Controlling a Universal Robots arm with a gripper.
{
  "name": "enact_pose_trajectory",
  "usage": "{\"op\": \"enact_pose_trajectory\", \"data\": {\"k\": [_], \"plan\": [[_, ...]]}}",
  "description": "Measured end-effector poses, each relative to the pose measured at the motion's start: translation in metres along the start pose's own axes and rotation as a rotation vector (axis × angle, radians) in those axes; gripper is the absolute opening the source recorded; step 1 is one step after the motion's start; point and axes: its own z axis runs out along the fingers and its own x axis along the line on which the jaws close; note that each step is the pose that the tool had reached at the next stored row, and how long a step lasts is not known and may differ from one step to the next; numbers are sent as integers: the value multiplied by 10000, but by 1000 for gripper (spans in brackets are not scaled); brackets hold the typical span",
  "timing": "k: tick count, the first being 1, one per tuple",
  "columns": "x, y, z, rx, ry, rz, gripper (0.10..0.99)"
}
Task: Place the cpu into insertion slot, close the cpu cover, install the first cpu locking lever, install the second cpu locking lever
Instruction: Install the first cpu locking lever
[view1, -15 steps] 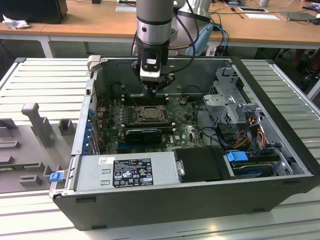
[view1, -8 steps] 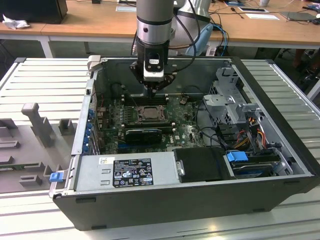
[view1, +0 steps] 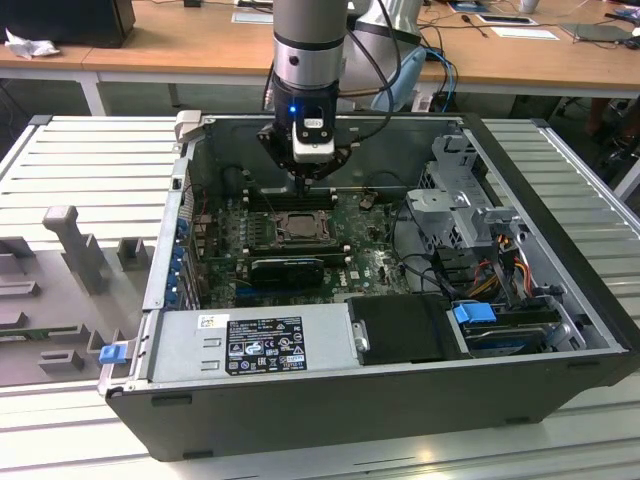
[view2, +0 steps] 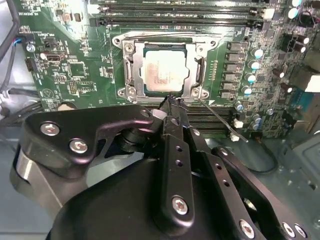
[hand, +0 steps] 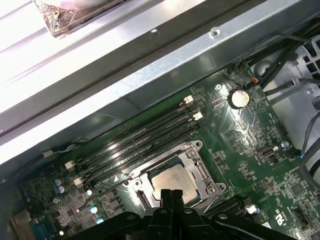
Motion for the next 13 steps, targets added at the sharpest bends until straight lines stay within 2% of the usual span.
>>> {"op": "enact_pose_trajectory", "data": {"k": [7,13], "plan": [[0,0,0,18,62,-1451,106],[0,0,0,27,92,-2181,106]]}}
